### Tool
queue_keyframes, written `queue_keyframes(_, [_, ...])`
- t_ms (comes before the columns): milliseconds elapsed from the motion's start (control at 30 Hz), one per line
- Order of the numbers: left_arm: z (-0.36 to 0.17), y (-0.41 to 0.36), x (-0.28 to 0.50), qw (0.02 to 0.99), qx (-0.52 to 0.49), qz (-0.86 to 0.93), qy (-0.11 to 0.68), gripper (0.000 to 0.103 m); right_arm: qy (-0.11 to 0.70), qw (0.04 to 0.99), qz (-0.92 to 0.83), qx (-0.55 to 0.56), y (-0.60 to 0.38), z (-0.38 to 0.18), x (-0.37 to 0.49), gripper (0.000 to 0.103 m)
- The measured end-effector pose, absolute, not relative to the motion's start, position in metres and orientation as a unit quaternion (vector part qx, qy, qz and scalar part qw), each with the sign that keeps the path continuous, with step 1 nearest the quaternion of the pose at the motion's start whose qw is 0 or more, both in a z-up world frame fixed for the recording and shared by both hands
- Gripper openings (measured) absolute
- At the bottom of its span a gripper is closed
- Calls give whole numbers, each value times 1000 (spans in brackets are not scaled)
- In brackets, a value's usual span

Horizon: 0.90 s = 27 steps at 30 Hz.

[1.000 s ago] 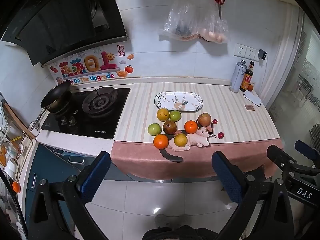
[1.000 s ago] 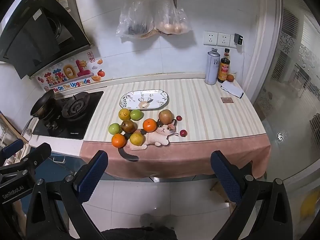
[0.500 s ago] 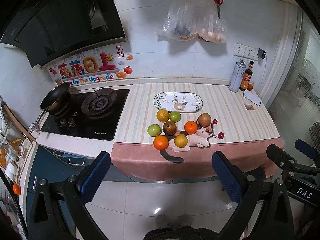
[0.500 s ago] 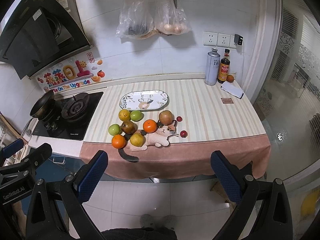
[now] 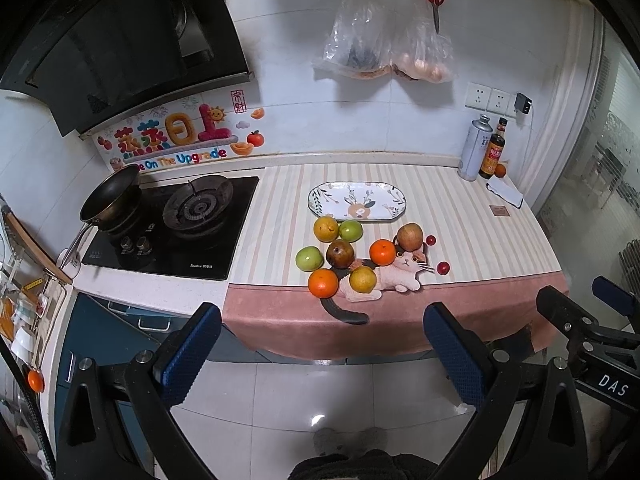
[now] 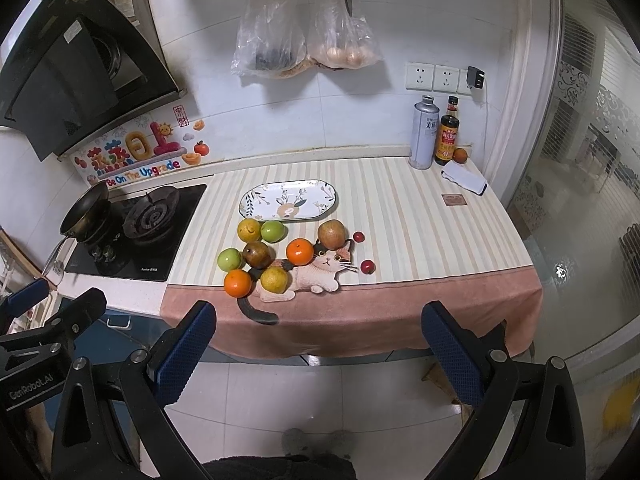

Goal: Organize fruits

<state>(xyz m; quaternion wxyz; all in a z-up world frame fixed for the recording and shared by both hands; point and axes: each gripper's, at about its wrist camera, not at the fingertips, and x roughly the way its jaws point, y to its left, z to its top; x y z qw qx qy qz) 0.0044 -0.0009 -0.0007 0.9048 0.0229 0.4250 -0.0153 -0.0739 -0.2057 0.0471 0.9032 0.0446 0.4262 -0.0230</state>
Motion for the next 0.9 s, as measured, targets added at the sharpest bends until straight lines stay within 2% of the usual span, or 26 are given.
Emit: queue_keyframes(900, [-7, -2, 2, 903, 27, -16, 428, 103, 428, 902, -25, 45, -200, 42, -75, 103])
